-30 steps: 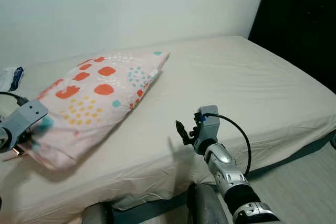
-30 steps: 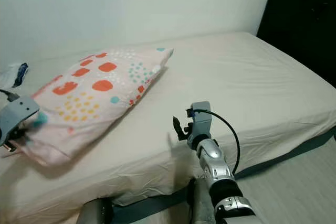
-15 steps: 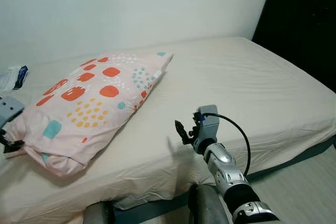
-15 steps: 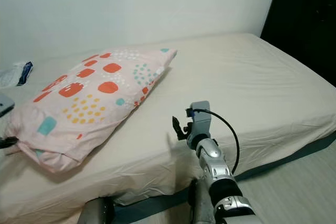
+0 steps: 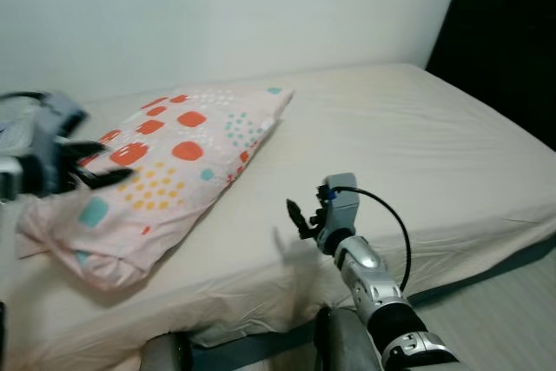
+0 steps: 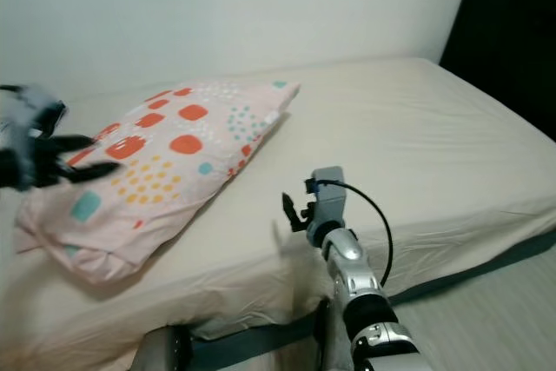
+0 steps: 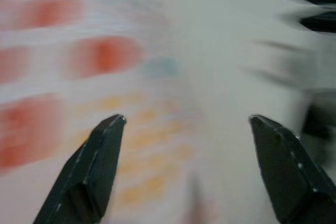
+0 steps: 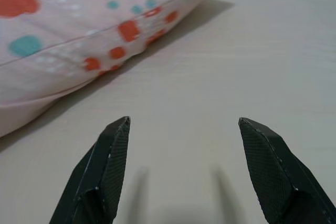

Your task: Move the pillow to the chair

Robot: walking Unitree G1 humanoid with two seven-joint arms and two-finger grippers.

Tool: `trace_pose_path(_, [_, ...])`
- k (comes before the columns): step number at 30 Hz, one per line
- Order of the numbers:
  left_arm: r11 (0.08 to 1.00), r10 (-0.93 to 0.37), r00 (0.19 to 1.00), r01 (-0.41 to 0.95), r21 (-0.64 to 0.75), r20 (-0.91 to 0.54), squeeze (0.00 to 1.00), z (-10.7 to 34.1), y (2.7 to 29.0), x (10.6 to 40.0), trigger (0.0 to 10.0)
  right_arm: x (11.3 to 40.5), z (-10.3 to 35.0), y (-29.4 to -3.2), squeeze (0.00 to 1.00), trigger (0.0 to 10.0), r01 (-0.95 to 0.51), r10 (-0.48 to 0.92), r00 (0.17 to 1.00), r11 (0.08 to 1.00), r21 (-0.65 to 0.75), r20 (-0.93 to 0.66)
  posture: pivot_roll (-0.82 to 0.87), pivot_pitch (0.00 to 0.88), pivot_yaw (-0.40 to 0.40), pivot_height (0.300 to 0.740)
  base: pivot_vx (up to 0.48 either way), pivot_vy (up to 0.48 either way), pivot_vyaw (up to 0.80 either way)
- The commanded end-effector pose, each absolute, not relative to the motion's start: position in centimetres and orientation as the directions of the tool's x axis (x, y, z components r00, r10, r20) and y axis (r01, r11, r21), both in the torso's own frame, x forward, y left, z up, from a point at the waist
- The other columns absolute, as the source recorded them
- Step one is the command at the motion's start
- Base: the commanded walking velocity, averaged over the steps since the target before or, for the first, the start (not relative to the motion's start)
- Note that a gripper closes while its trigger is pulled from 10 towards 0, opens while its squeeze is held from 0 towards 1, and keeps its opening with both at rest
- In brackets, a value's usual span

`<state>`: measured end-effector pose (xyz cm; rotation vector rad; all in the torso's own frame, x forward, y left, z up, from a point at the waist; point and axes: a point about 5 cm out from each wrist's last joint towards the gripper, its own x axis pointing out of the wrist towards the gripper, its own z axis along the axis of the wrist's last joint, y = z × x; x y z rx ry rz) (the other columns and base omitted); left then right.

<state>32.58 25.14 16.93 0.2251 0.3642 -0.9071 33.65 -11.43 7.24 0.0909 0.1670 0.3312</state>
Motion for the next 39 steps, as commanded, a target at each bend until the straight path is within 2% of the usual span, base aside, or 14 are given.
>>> trace_pose_path(1, [0.494,-0.791,0.441,0.869,-0.018,-0.424,0.00,14.7,21.1,31.6,10.0,33.7,7.3,-11.2,0.00,10.0,-0.316,0.331,0.932,0.942,0.114,-0.147,0.05,0.000,-0.040,0.535,0.000,0.000,0.00])
trace_pose_path(3, [0.491,-0.791,0.440,0.871,-0.013,-0.425,0.00,14.5,20.7,31.6,10.0,33.7,7.3,-11.2,0.00,10.0,-0.315,0.330,0.933,0.942,0.114,-0.147,0.05,0.000,-0.040,0.535,0.000,0.000,0.00])
trace_pose_path(4, [0.503,-0.783,0.487,0.862,0.065,-0.388,0.00,13.4,18.0,32.0,10.0,33.7,7.3,-11.5,0.00,10.0,-0.307,0.321,0.936,0.945,0.113,-0.144,0.04,0.000,-0.028,0.535,0.000,0.000,0.00])
trace_pose_path(9, [0.568,-0.755,0.587,0.808,0.157,-0.292,0.00,12.5,14.1,32.6,10.0,33.7,7.3,-11.9,0.00,10.0,-0.294,0.308,0.941,0.949,0.111,-0.142,0.04,0.000,-0.025,0.535,0.000,0.000,0.00])
trace_pose_path(11, [0.696,-0.616,0.767,0.636,0.332,-0.178,0.00,12.2,12.3,33.5,10.0,33.6,7.2,-12.2,0.00,10.0,-0.288,0.302,0.943,0.951,0.109,-0.143,0.03,0.000,-0.022,0.535,0.000,0.000,0.00])
trace_pose_path(12, [0.696,-0.616,0.767,0.636,0.332,-0.178,0.00,12.2,12.3,33.5,10.0,33.6,7.2,-12.2,0.00,10.0,-0.288,0.302,0.943,0.951,0.109,-0.143,0.03,0.000,-0.022,0.535,0.000,0.000,0.00])
trace_pose_path(13, [0.739,-0.528,0.848,0.487,0.467,-0.049,0.00,12.8,11.7,33.0,10.0,33.5,7.1,-12.1,0.00,10.0,-0.287,0.301,0.943,0.952,0.110,-0.144,0.03,0.000,-0.021,0.535,0.000,0.000,0.00])
trace_pose_path(15, [0.737,-0.515,0.857,0.450,0.505,-0.013,0.00,12.9,11.5,32.7,10.0,33.4,7.1,-12.1,0.00,10.0,-0.287,0.301,0.943,0.951,0.110,-0.144,0.03,0.000,-0.021,0.535,0.000,0.000,0.00])
trace_pose_path(16, [0.696,-0.506,0.863,0.407,0.592,0.002,0.00,13.1,11.3,31.9,10.0,33.4,7.0,-12.0,0.00,10.0,-0.288,0.303,0.942,0.951,0.111,-0.145,0.03,0.000,-0.022,0.535,0.000,0.000,0.00])
trace_pose_path(18, [0.684,-0.502,0.865,0.397,0.612,0.000,0.00,13.1,11.2,31.5,10.0,33.4,7.0,-12.0,0.00,10.0,-0.289,0.303,0.942,0.951,0.111,-0.146,0.03,0.000,-0.022,0.535,0.000,0.000,0.00])
trace_pose_path(20, [0.572,-0.420,0.907,0.293,0.766,-0.033,0.00,12.1,12.0,30.9,10.0,33.5,7.1,-11.8,0.00,10.0,-0.294,0.309,0.939,0.949,0.111,-0.149,0.04,0.000,-0.033,0.535,0.000,0.000,0.00])
trace_pose_path(23, [0.549,-0.393,0.919,0.263,0.793,-0.033,0.00,11.7,12.4,30.9,10.0,33.5,7.1,-11.7,0.00,10.0,-0.296,0.311,0.939,0.949,0.111,-0.150,0.04,0.000,-0.033,0.535,0.000,0.000,0.00])
trace_pose_path(28, [0.346,-0.229,0.969,0.170,0.923,-0.093,0.00,8.6,16.1,31.7,10.0,33.7,7.2,-11.4,0.00,10.0,-0.308,0.323,0.934,0.945,0.110,-0.152,0.04,0.000,-0.041,0.535,0.000,0.000,0.00])
trace_pose_path(39, [0.160,-0.010,0.985,0.174,0.972,-0.174,0.00,7.4,22.2,32.4,10.0,33.7,7.2,-11.3,0.00,10.0,-0.312,0.326,0.933,0.944,0.111,-0.151,0.04,0.000,-0.038,0.535,0.000,0.000,0.00])
